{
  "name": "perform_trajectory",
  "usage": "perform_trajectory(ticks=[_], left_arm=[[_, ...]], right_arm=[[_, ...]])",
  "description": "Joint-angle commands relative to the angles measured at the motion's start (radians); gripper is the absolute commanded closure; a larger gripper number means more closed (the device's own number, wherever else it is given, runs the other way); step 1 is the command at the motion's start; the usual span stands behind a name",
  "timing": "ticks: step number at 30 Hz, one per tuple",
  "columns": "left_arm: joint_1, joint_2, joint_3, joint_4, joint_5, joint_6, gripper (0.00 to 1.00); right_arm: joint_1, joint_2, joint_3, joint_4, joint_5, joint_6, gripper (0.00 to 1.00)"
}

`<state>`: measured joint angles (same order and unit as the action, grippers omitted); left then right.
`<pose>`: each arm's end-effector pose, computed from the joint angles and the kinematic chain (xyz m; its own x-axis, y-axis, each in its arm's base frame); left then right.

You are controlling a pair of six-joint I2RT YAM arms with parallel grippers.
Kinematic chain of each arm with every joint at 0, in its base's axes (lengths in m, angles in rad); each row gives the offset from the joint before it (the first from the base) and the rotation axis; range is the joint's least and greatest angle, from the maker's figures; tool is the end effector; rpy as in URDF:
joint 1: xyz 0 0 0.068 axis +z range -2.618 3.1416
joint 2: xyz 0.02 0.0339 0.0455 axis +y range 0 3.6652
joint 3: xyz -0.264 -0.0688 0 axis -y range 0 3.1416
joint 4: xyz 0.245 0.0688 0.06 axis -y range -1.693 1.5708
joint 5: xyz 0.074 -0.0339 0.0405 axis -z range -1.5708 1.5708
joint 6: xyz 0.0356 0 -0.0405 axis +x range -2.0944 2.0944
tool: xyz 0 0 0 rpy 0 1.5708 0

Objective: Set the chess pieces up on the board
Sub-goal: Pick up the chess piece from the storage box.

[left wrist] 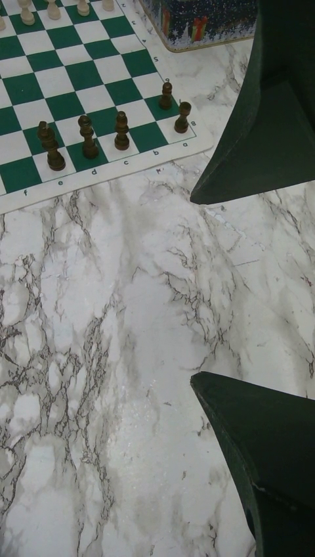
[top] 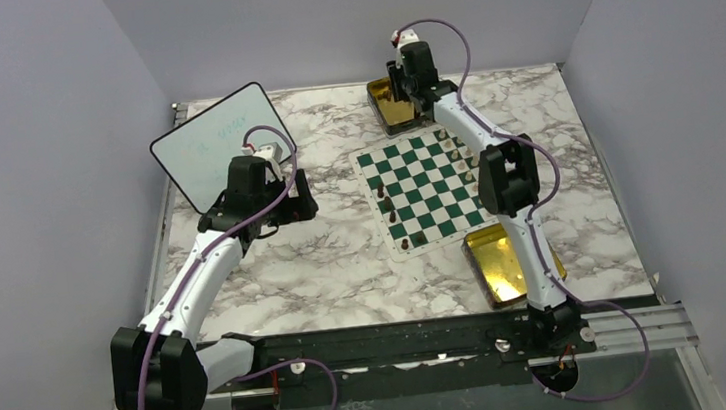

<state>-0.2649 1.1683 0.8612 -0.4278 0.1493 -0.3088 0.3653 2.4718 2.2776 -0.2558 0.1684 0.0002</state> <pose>0.2392 -0.0704 0.2663 -0.7276 -0.1140 -0.6765 0.1514 0.9351 -0.3205 0.5412 0.2006 0.2415 -0.4063 -0.1552 -0.9005 -0.2111 0.9747 -0.0727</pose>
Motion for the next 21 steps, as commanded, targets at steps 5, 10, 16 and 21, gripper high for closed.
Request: perform_trajectory(ticks=[5,10,16,21], left_arm=[[-0.001,-0.004,-0.011,0.025,0.017,0.010,0.01],[0.000,0.001,-0.010,0.025,0.019,0.010,0.01],[-0.001,0.002,-0.010,0.024,0.018,0.011,0.01],[-0.001,0.006,-0.007,0.026,0.031,0.010,0.01]], right_arm=[[-0.051,0.126,0.064,0.126,0.027,-0.060,0.59],[-0.067,0.157,0.068,0.148,-0.023,-0.072,0.60],[-0.069,0.187,0.074,0.189,-0.018,-0.087,0.61],[-0.069,0.210,0.086,0.207,-0.040,-0.080,0.61]])
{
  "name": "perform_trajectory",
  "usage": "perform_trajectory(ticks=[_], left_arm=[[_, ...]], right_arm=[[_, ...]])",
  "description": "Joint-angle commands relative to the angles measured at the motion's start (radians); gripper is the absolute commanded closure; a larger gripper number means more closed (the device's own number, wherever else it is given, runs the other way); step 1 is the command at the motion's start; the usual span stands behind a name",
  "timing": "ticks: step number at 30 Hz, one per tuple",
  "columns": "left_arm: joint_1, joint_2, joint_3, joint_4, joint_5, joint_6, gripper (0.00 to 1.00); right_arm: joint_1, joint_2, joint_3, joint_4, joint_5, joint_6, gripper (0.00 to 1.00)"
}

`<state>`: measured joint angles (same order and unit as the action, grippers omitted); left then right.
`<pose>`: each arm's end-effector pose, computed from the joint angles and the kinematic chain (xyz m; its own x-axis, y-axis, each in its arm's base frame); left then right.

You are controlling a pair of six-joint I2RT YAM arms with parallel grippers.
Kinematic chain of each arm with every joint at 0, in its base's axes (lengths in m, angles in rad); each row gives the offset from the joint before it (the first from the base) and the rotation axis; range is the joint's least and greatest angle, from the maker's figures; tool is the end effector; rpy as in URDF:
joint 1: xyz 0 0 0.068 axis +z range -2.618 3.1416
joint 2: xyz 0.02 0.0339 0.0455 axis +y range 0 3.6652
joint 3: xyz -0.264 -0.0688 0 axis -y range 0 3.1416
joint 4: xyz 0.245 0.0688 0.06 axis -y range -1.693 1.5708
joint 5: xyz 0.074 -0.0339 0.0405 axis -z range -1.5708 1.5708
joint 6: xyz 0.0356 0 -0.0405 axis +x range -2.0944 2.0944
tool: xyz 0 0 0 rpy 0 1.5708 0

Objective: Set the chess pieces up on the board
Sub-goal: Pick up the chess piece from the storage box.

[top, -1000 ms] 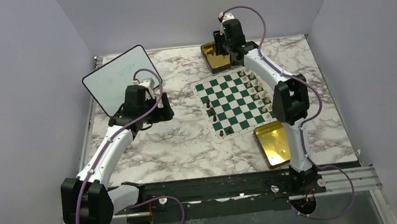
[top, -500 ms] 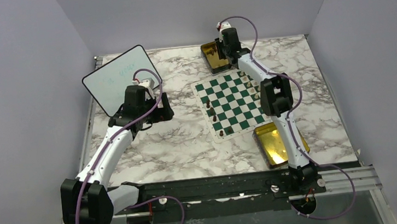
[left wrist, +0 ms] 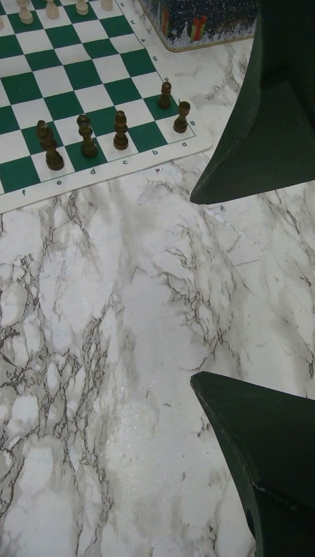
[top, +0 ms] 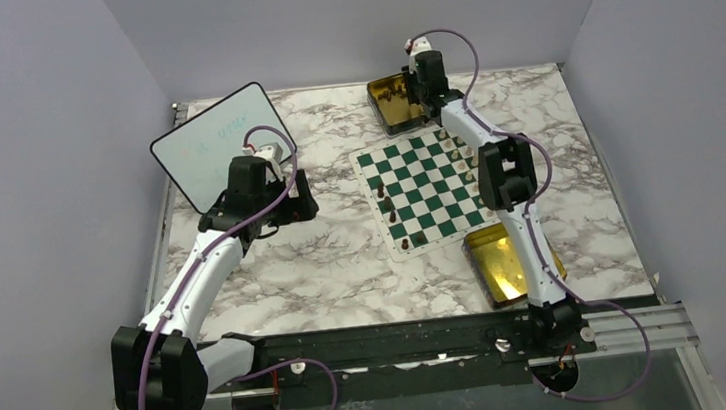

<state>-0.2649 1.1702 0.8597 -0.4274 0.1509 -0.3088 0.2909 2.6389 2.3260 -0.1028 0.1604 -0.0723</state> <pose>0.2394 -0.0705 0.2654 -0.7298 -0.1133 -0.6741 0.1515 0.9348 -0.3212 0.5791 0.1674 0.1783 -0.3755 -0.1869 -0.9078 -0.1707 0.9766 -0.1304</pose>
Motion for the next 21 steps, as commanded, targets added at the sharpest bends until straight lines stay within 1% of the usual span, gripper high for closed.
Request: perform_trajectory(ticks=[1,13,18,21], left_arm=[[0.000,0.006,-0.005,0.026,0.030,0.009,0.01],[0.000,0.029,-0.001,0.026,0.038,0.011,0.01],[0.000,0.041,0.002,0.026,0.040,0.011,0.01],[0.000,0.044,0.004,0.026,0.041,0.011,0.01]], right_arm=[[0.005,0.047,0.036,0.062,-0.034,-0.009,0.61],[-0.001,0.111,0.066,0.139,-0.111,-0.023,0.63],[-0.001,0.126,0.082,0.142,-0.087,-0.029,0.70],[-0.003,0.116,0.073,0.137,-0.073,-0.033,0.78]])
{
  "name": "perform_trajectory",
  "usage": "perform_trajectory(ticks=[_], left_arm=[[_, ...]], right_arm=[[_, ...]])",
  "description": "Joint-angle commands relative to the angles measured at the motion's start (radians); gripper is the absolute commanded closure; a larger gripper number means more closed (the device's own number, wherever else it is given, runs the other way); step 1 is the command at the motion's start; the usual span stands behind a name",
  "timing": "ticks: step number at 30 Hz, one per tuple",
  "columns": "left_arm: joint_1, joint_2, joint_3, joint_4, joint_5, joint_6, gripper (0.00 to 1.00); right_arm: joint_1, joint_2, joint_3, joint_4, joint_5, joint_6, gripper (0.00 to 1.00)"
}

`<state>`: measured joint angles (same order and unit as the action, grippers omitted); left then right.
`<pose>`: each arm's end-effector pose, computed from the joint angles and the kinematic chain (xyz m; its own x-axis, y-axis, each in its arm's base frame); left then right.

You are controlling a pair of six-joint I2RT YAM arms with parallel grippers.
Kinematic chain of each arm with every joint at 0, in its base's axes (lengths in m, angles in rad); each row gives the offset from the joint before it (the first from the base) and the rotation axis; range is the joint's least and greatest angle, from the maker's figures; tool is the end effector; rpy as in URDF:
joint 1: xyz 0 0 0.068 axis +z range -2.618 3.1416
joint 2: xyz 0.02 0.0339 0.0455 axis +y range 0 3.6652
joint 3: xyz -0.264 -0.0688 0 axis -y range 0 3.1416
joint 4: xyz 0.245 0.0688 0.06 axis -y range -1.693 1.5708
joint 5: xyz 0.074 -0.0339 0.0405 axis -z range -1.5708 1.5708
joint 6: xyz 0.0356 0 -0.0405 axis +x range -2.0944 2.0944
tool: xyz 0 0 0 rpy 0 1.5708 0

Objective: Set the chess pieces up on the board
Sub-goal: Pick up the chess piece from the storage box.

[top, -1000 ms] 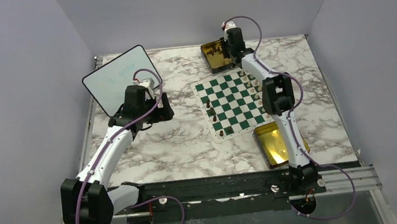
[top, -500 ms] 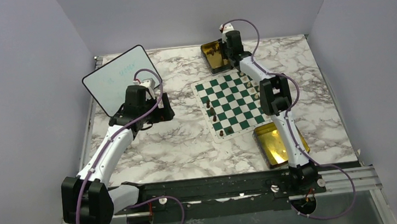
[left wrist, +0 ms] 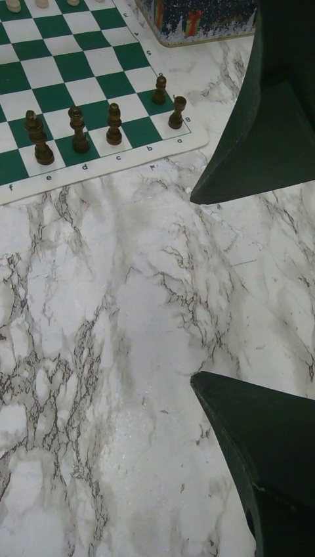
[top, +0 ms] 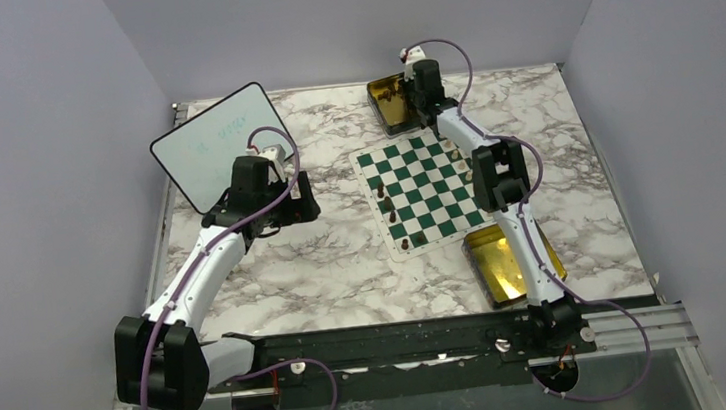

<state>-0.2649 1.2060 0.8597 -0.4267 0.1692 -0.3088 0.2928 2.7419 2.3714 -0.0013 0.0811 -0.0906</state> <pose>0.2443 -0.0725 0.2572 -0.7558 -0.1054 -0.6462 0.1519 0.9318 -0.3296 0.5899 0.1748 0.1437 -0.3269 -0.1927 -0.9252 -0.2460 0.9626 -0.1136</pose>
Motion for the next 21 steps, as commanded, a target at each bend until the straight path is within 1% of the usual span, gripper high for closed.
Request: perform_trajectory(ticks=[1,7,16,21], left_arm=[[0.000,0.010,0.005,0.025,0.023,0.011,0.01],[0.000,0.005,0.005,0.025,0.025,0.011,0.01],[0.000,-0.009,0.003,0.025,0.027,0.010,0.01],[0.000,-0.014,0.002,0.026,0.029,0.008,0.01]], right_arm=[[-0.006,0.005,0.020,0.037,0.006,-0.016,0.80],[-0.006,-0.067,-0.033,0.057,-0.014,-0.024,0.88],[-0.006,-0.206,-0.110,0.058,-0.046,-0.011,0.90],[-0.005,-0.297,-0.205,0.050,-0.070,0.015,0.90]])
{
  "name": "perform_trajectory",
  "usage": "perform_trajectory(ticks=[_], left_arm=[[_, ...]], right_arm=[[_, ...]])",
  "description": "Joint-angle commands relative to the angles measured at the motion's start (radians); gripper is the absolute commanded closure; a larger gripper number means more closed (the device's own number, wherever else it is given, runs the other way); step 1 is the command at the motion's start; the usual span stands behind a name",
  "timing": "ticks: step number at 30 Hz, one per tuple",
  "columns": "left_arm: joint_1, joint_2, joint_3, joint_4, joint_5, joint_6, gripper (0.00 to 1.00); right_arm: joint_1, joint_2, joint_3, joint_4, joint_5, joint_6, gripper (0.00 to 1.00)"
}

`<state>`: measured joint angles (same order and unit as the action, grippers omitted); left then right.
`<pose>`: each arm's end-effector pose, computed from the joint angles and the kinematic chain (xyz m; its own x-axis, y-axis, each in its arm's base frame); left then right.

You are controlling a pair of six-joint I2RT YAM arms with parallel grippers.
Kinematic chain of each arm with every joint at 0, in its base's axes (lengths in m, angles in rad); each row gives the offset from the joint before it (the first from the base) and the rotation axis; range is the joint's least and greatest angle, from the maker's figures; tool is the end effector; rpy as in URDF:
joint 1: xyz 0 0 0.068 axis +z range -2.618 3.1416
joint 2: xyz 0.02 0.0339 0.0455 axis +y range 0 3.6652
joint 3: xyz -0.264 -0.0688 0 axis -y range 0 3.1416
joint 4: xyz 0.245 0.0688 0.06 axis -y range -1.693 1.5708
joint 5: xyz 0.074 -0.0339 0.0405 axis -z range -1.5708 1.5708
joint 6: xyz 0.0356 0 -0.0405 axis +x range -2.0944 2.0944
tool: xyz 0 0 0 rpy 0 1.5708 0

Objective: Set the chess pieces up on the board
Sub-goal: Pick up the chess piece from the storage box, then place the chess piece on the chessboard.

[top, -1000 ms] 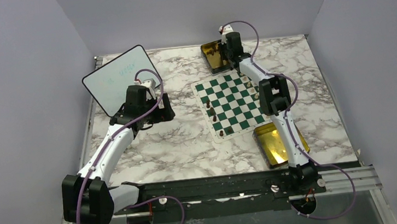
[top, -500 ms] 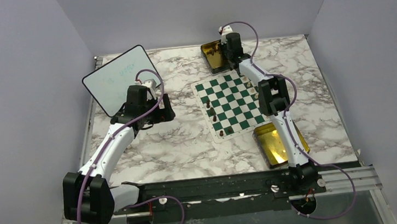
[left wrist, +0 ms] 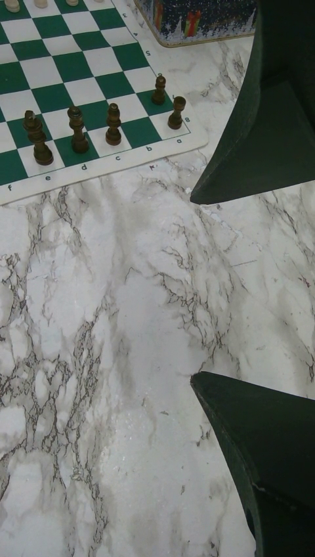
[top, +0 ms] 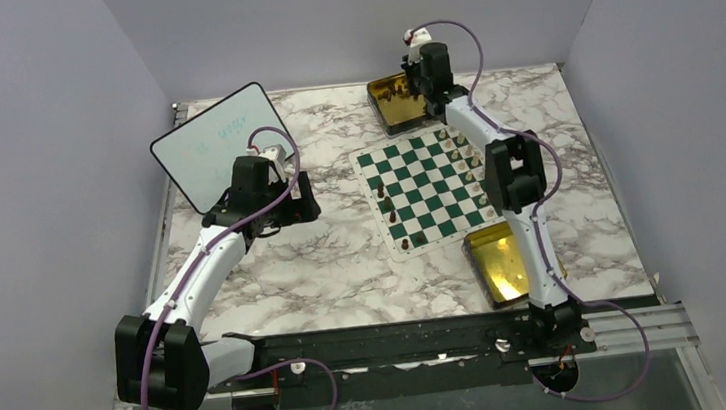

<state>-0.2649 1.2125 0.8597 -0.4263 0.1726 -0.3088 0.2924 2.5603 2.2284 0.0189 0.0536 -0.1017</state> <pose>0.2452 -0.0728 0.2557 -0.7603 -0.1040 -0.6412 0.1520 0.9312 -0.3312 0.5713 0.1700 0.2016 -0.2691 -0.1869 -0.9448 -0.2677 0.9568 -0.1130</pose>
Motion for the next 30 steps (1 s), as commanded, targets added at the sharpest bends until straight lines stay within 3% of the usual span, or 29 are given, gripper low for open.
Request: perform_trajectory(ticks=[1,8,16,30], left_arm=[[0.000,-0.020,0.002,0.026,0.025,0.007,0.01],[0.000,-0.028,0.000,0.027,0.027,0.002,0.01],[0.000,-0.033,-0.005,0.032,0.055,-0.003,0.01],[0.000,-0.045,-0.011,0.037,0.052,-0.003,0.01]], right_arm=[[-0.005,-0.142,-0.103,0.039,-0.048,0.036,0.90],[0.009,-0.398,-0.485,0.161,-0.108,0.073,0.90],[0.056,-0.674,-0.894,0.230,-0.063,0.179,0.90],[0.252,-1.001,-1.328,0.250,0.033,0.255,0.90]])
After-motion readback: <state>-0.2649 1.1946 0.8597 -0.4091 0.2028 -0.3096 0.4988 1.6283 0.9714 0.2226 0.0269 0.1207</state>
